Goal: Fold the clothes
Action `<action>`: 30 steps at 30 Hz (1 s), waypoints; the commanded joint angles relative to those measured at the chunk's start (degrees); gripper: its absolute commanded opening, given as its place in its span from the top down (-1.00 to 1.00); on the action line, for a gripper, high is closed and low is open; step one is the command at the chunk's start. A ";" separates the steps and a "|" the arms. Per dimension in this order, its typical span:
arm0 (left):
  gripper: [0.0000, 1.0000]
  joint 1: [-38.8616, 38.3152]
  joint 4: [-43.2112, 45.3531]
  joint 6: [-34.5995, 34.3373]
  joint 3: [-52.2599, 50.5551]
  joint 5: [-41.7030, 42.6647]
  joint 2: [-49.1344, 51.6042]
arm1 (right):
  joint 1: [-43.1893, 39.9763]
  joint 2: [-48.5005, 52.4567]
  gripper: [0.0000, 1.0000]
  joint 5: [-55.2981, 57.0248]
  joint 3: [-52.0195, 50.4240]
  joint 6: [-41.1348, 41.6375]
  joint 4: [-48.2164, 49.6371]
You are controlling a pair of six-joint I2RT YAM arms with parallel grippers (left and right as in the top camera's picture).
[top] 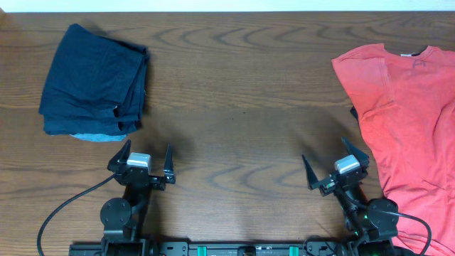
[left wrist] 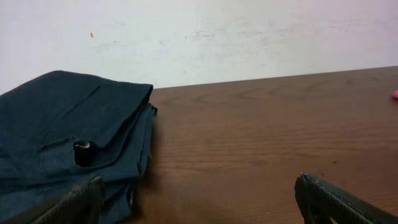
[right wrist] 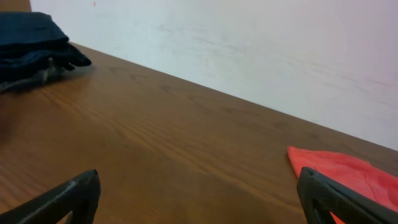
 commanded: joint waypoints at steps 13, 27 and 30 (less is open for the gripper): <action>-0.96 -0.17 3.43 -10.82 7.17 15.80 0.74 | -0.39 0.28 -0.98 -6.05 4.72 11.43 2.84; -0.96 -0.17 -30.01 -10.80 49.53 15.82 41.29 | -0.50 40.19 -0.99 0.79 43.52 10.58 -32.26; -0.96 -0.17 -38.14 -10.58 59.58 15.80 51.36 | -0.66 51.91 -0.99 0.92 51.98 4.22 -38.47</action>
